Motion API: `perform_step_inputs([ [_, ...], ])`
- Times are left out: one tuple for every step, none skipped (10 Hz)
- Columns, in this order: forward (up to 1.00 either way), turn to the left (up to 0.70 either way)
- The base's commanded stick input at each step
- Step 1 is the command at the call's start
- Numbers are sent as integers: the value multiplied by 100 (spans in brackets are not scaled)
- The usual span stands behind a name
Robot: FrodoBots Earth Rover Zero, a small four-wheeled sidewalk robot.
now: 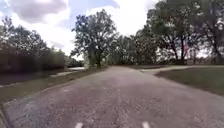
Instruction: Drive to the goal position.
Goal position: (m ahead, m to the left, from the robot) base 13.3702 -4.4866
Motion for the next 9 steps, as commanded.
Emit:
perform_step_inputs([
  [100, 0],
  [100, 0],
  [100, 0],
  [100, 0],
  [100, 0],
  [100, 0],
  [100, 0],
  [100, 0],
  [100, 0],
])
